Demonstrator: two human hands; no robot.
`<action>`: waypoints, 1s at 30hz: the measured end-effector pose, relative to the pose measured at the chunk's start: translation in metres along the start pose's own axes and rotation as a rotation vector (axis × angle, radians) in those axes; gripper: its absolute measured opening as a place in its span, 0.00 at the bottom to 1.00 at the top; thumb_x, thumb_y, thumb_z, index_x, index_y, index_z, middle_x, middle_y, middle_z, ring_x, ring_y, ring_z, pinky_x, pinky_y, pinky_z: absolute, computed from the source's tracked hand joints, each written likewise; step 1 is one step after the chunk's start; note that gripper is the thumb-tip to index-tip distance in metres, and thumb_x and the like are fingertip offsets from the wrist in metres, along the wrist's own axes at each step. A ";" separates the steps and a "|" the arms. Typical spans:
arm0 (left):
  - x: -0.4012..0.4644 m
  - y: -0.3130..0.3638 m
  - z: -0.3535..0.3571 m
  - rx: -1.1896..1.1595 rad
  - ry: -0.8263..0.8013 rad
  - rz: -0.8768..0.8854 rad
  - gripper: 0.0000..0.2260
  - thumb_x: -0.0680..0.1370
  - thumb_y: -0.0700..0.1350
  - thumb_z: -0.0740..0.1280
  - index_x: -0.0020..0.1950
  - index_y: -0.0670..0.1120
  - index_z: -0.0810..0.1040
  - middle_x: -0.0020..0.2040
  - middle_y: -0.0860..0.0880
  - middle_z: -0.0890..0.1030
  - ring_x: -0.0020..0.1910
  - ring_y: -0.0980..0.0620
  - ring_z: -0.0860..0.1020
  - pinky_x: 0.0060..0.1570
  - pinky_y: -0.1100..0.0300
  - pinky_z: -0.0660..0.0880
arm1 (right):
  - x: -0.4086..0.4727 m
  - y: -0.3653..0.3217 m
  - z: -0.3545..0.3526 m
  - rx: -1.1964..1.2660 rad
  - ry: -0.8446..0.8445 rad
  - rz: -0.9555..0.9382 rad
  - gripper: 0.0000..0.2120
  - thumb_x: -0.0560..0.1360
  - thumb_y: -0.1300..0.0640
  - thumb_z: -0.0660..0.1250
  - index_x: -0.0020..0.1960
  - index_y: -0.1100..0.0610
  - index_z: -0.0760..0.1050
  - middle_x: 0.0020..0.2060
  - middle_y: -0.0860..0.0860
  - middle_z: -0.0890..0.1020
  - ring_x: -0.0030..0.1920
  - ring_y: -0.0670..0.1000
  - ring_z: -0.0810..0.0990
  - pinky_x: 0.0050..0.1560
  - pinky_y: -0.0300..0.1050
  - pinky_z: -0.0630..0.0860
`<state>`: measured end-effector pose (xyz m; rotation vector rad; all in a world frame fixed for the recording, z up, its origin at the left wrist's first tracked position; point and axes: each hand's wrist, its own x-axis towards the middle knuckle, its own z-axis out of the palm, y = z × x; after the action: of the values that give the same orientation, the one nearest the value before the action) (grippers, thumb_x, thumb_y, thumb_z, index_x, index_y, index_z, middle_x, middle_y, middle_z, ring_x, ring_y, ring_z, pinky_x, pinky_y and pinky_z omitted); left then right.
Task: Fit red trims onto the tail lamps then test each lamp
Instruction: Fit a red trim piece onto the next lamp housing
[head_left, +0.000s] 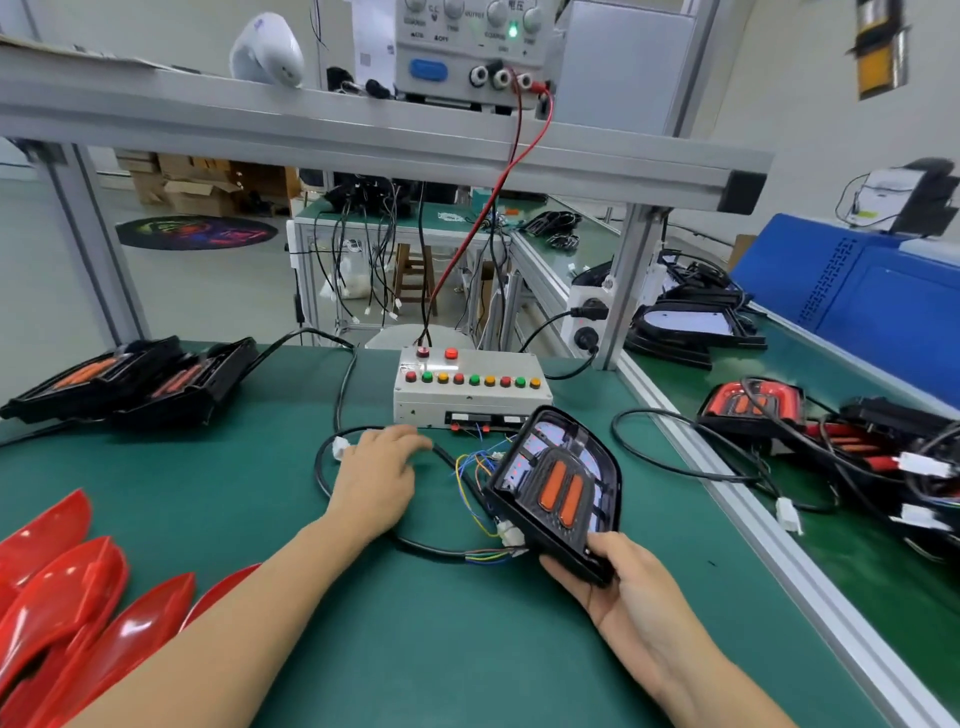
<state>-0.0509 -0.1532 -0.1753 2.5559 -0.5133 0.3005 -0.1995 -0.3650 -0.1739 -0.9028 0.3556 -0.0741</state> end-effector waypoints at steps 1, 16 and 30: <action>-0.002 0.006 -0.004 -0.208 0.057 -0.005 0.18 0.77 0.35 0.59 0.62 0.50 0.77 0.65 0.52 0.75 0.63 0.50 0.70 0.63 0.57 0.64 | 0.000 -0.001 -0.002 -0.007 0.001 0.005 0.12 0.77 0.68 0.58 0.56 0.72 0.76 0.52 0.63 0.83 0.47 0.54 0.84 0.43 0.48 0.82; -0.002 0.030 -0.017 -0.113 -0.257 0.323 0.21 0.69 0.29 0.59 0.48 0.48 0.85 0.49 0.52 0.75 0.52 0.52 0.74 0.53 0.60 0.69 | -0.001 -0.019 -0.012 -0.109 0.032 0.039 0.12 0.76 0.71 0.55 0.52 0.72 0.76 0.46 0.62 0.85 0.40 0.52 0.85 0.38 0.48 0.82; 0.032 -0.020 -0.032 0.092 -0.356 -0.019 0.15 0.78 0.42 0.59 0.54 0.60 0.79 0.67 0.65 0.69 0.75 0.53 0.54 0.73 0.44 0.41 | 0.010 -0.038 -0.002 -0.423 0.027 0.090 0.15 0.79 0.65 0.56 0.48 0.66 0.82 0.45 0.60 0.85 0.41 0.53 0.85 0.38 0.44 0.82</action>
<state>-0.0172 -0.1299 -0.1478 2.7147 -0.6148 -0.1458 -0.1876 -0.3925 -0.1481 -1.3033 0.4458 0.0747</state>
